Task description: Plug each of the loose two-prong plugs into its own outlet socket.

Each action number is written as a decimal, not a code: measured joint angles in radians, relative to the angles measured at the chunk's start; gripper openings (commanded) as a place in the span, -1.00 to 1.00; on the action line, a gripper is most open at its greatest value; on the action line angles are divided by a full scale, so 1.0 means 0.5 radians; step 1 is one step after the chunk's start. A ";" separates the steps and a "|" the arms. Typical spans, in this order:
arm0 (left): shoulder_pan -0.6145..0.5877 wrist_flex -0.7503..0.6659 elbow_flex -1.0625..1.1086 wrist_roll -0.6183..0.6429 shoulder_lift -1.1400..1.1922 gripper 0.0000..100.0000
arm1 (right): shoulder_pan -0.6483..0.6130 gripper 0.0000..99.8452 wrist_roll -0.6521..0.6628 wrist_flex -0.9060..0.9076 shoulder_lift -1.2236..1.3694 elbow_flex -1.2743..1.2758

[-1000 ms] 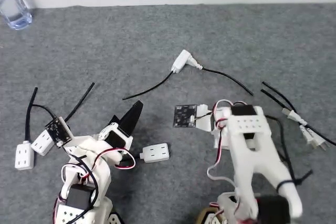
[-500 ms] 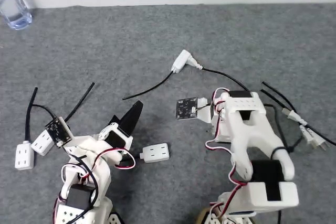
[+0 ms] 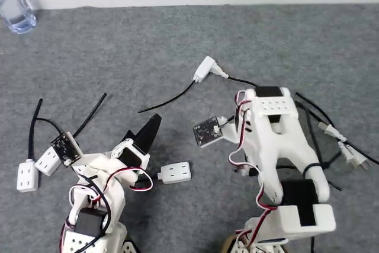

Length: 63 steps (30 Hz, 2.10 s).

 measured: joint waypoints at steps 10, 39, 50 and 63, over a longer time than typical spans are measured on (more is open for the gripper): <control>0.000 0.000 0.000 0.000 0.000 -0.34 | -0.003 -0.80 -0.147 -0.028 0.549 -0.359; 0.000 0.000 0.000 0.000 0.000 -0.34 | -0.092 -0.50 -0.666 -0.209 0.285 -0.562; 0.000 0.000 0.000 0.000 0.000 -0.34 | -0.040 -0.50 -1.289 -1.092 -0.157 0.454; 0.000 0.000 0.000 0.000 0.000 -0.34 | -0.077 -0.50 -1.286 -1.298 -0.313 0.776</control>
